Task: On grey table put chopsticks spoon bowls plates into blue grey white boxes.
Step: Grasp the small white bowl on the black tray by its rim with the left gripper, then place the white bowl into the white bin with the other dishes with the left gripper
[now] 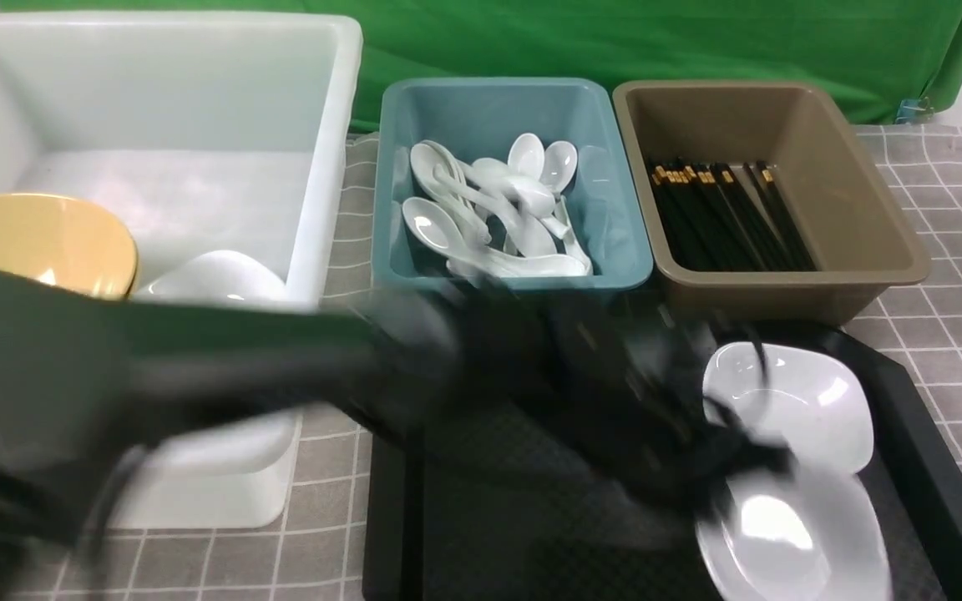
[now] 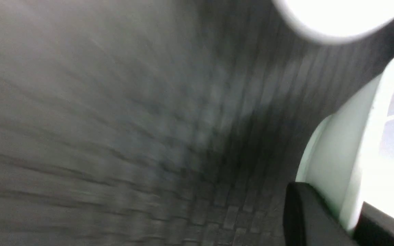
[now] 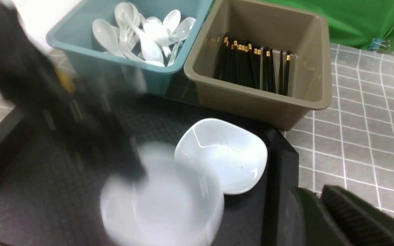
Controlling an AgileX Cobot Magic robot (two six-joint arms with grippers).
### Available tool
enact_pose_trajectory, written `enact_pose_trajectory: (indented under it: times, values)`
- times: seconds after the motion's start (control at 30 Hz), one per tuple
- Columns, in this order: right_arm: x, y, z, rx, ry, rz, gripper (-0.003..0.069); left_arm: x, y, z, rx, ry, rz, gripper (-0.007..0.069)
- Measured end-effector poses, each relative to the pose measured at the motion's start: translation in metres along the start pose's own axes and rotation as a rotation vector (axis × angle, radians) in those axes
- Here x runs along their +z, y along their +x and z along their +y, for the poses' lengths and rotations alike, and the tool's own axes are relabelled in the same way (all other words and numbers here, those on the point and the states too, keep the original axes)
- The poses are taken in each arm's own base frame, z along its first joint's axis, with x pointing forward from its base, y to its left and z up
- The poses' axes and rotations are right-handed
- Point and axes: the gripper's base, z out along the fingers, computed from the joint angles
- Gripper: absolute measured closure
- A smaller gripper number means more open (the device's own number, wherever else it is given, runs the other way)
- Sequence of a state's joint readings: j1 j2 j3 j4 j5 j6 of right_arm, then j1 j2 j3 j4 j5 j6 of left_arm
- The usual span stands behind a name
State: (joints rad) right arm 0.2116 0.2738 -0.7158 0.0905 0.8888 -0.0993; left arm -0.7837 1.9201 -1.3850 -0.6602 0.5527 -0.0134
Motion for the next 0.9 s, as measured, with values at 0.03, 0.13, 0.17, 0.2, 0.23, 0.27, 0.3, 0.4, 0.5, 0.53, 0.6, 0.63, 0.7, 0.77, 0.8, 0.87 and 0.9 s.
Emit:
enact_pose_trajectory:
  times: [0.03, 0.13, 0.17, 0.2, 0.23, 0.27, 0.3, 0.4, 0.5, 0.53, 0.6, 0.63, 0.7, 0.77, 0.8, 0.87, 0.9]
  values:
    - [0.0, 0.0, 0.0, 0.0, 0.0, 0.0, 0.0596, -0.023, -0.014, 0.006, 0.004, -0.006, -0.053, 0.0608]
    - [0.0, 0.0, 0.0, 0.0, 0.0, 0.0, 0.0596, -0.124, -0.049, 0.026, 0.027, -0.044, -0.272, 0.0608]
    - [0.0, 0.0, 0.0, 0.0, 0.0, 0.0, 0.0596, -0.15, -0.054, 0.034, 0.025, -0.064, -0.326, 0.0609]
    - [0.0, 0.0, 0.0, 0.0, 0.0, 0.0, 0.0596, -0.186, -0.058, 0.047, 0.014, -0.105, -0.4, 0.061]
    - [0.0, 0.0, 0.0, 0.0, 0.0, 0.0, 0.0596, -0.192, -0.059, 0.05, 0.01, -0.113, -0.411, 0.061]
    - [0.0, 0.0, 0.0, 0.0, 0.0, -0.001, 0.0596, -0.214, -0.06, 0.06, -0.003, -0.147, -0.454, 0.0609]
    - [0.0, 0.0, 0.0, 0.0, 0.0, -0.001, 0.0595, -0.248, -0.059, 0.082, -0.039, -0.216, -0.513, 0.0609]
    - [0.0, 0.0, 0.0, 0.002, 0.0, -0.001, 0.0592, -0.296, -0.052, 0.132, -0.166, -0.353, -0.565, 0.0609]
    - [0.0, 0.0, 0.0, 0.002, 0.001, -0.005, 0.0591, -0.314, -0.047, 0.175, -0.244, -0.446, -0.555, 0.0609]
    - [0.0, -0.001, 0.0, 0.002, 0.001, -0.006, 0.059, -0.314, -0.048, 0.178, -0.25, -0.451, -0.552, 0.0609]
    - [0.0, -0.002, 0.0, 0.002, 0.002, -0.024, 0.0588, -0.313, -0.048, 0.206, -0.287, -0.491, -0.534, 0.0609]
    - [0.0, -0.003, 0.0, 0.002, 0.004, -0.036, 0.0587, -0.31, -0.05, 0.212, -0.256, -0.513, -0.509, 0.0609]
    - [0.0, -0.005, -0.001, 0.002, 0.006, -0.058, 0.0587, -0.304, -0.056, 0.221, -0.167, -0.575, -0.449, 0.0609]
    - [0.0, -0.006, -0.001, 0.002, 0.007, -0.068, 0.0587, -0.302, -0.062, 0.225, -0.096, -0.625, -0.421, 0.0609]
    - [0.0, -0.007, -0.001, 0.002, 0.007, -0.073, 0.0587, -0.3, -0.066, 0.226, -0.056, -0.645, -0.411, 0.0609]
    - [0.0, -0.007, -0.001, 0.002, 0.007, -0.076, 0.0587, -0.298, -0.071, 0.227, -0.007, -0.666, -0.401, 0.0609]
    - [0.0, -0.007, -0.001, 0.002, 0.008, -0.079, 0.0587, -0.294, -0.08, 0.228, 0.079, -0.692, -0.388, 0.0609]
